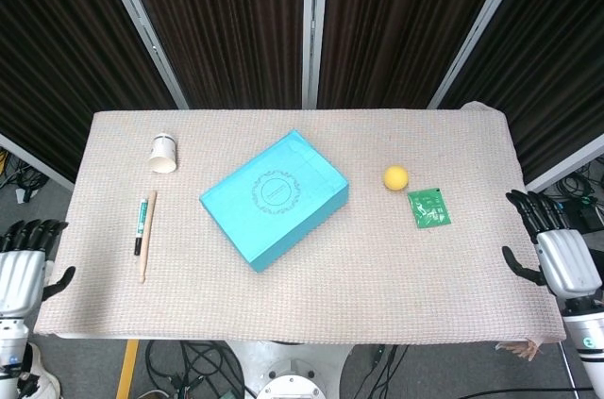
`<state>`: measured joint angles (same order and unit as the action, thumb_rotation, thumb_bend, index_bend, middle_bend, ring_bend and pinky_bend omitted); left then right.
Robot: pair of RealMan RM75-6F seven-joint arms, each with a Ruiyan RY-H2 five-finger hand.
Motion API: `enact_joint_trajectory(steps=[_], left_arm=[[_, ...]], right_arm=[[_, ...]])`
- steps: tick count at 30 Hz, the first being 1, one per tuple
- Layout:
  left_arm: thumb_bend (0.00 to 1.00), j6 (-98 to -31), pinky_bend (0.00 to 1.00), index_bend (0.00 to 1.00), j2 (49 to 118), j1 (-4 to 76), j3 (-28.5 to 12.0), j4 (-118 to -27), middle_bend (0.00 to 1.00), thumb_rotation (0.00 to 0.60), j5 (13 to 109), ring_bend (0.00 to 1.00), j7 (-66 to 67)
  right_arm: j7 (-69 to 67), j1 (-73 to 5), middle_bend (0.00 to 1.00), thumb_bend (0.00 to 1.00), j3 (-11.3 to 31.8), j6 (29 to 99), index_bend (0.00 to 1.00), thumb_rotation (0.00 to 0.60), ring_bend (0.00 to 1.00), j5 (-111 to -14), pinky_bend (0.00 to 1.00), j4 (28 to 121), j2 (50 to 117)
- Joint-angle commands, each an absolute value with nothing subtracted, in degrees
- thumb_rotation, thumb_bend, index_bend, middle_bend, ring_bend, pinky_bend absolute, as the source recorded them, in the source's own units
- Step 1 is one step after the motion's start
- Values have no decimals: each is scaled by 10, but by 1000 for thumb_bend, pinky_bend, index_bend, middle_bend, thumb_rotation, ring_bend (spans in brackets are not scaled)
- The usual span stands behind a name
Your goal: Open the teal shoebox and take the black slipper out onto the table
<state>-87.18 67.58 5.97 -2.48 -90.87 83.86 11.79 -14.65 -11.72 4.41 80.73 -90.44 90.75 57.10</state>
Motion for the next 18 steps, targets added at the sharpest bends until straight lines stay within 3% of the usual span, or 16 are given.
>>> enact_joint_trajectory(steps=[1,5,9,14,18], left_arm=[[230,-828,128,207,726,116,-37,-819,178,600,888,141,68],[230,-787,139,181,807,182,-40,-683,162,600,934,124,-17],[224,-765,138,130,890,232,-33,-550,80,600,966,61,-80],[138,-772,135,76,993,276,-25,-392,24,600,990,27,-149],[129,-776,135,67,1052,299,-10,-295,23,600,1003,25,-188]], right_arm=[[-143,-122,55,301,47,806,0,600,0,-908,62,913,565],[-136,-126,55,301,50,803,0,600,0,-906,62,924,559],[-129,-127,54,300,50,799,0,600,0,-900,62,934,556],[-116,-125,55,292,52,798,0,600,0,-889,62,945,552],[-107,-124,54,292,53,798,0,600,0,-884,62,954,549]])
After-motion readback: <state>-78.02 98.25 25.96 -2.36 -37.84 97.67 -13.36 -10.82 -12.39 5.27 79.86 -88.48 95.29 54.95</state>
